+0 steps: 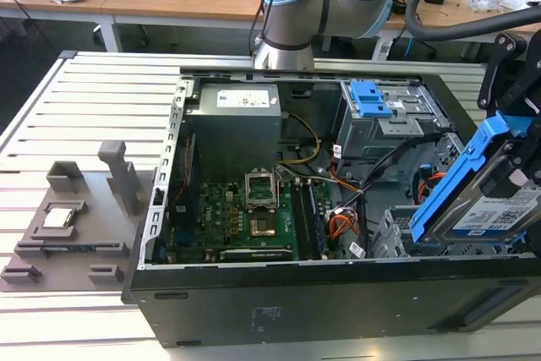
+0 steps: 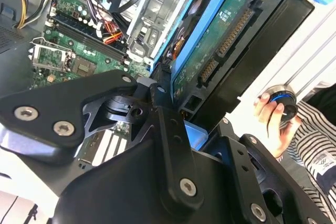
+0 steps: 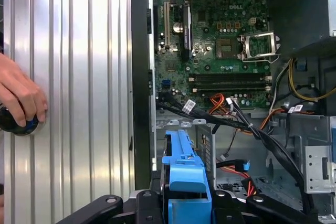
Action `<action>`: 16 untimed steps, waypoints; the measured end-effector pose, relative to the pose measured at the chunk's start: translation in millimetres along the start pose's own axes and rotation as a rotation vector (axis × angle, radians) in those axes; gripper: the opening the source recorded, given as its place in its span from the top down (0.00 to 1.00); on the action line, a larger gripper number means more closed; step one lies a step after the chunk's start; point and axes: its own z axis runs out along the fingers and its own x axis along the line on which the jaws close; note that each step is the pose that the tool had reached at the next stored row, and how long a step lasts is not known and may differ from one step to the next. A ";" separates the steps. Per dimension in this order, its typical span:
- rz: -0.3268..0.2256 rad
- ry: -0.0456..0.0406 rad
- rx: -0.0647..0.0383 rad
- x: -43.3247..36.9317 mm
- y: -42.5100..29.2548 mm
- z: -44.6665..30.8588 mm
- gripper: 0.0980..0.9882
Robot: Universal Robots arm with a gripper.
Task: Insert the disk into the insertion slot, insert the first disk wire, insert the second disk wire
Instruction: 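Insert the disk into the insertion slot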
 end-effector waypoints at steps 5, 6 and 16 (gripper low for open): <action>0.000 -0.0001 0.000 -5.5 0.1 0.6 0.70; 0.000 -0.0001 0.000 -5.5 0.1 1.0 0.70; -0.027 0.0012 0.000 -24.6 0.3 3.8 0.70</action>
